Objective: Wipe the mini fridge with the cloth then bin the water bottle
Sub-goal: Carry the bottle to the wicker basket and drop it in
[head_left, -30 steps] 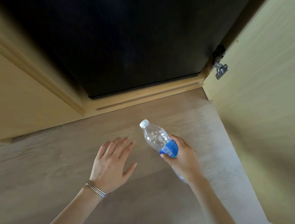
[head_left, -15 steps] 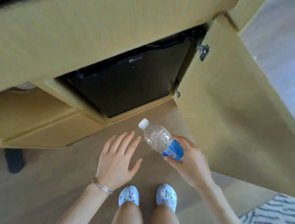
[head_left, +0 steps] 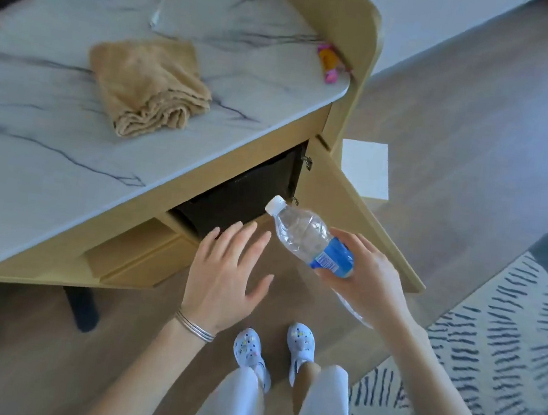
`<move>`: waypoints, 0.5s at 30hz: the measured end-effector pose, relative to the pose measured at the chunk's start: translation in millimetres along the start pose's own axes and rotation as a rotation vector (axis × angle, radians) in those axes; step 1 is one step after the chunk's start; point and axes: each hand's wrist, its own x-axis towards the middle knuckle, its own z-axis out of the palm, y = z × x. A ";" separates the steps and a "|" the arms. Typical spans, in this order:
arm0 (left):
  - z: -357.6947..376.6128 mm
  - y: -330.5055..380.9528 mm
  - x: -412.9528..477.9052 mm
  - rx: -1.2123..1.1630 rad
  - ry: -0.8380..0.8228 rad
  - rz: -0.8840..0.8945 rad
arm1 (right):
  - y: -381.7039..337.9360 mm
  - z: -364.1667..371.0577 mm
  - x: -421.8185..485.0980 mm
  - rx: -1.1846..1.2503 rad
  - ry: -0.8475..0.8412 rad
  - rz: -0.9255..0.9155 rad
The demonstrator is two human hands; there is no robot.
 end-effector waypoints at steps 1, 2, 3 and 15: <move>-8.2 2.9 2.9 0.002 0.011 0.005 | -2.6 -8.7 -2.5 0.000 0.007 0.001; -14.5 5.8 6.3 0.006 0.018 0.009 | -3.9 -17.0 -4.0 0.000 0.013 0.004; -19.0 9.3 10.2 0.009 0.020 0.012 | -3.7 -24.7 -5.0 0.000 0.011 0.008; -18.3 120.9 91.1 0.001 -0.009 0.024 | 95.8 -120.5 -4.6 -0.021 0.024 0.038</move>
